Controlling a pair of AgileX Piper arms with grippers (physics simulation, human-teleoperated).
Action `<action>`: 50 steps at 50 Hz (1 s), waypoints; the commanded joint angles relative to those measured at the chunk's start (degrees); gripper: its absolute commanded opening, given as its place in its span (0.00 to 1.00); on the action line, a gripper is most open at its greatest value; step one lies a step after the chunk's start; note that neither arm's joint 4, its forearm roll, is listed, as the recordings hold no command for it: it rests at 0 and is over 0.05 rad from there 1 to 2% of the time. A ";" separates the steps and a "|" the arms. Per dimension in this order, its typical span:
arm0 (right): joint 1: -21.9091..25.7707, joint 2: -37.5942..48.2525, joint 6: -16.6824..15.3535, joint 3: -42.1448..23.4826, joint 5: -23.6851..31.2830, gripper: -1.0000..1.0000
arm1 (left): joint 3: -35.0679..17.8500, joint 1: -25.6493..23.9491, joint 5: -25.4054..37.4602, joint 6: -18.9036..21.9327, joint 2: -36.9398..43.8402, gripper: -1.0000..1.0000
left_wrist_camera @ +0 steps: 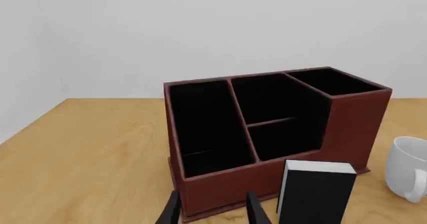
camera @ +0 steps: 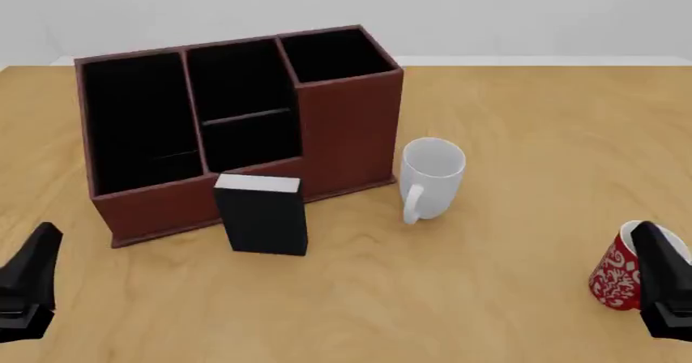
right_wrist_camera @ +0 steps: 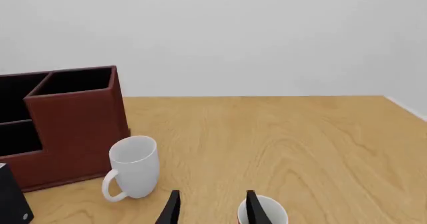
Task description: Pick up the red mug and place it to the right of the caddy.
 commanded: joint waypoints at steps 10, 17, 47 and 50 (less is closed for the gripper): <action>-1.48 -0.09 -0.03 0.37 -1.85 1.00 | 0.00 0.00 0.00 0.00 0.00 1.00; -5.15 -0.04 -1.43 -5.09 3.22 1.00 | 0.00 0.00 0.00 0.00 0.00 1.00; -7.97 6.49 -8.84 -38.58 43.84 1.00 | 0.00 0.00 0.00 0.00 0.00 1.00; -7.65 6.50 -8.61 -38.72 45.88 1.00 | 0.00 0.00 0.00 0.00 0.00 1.00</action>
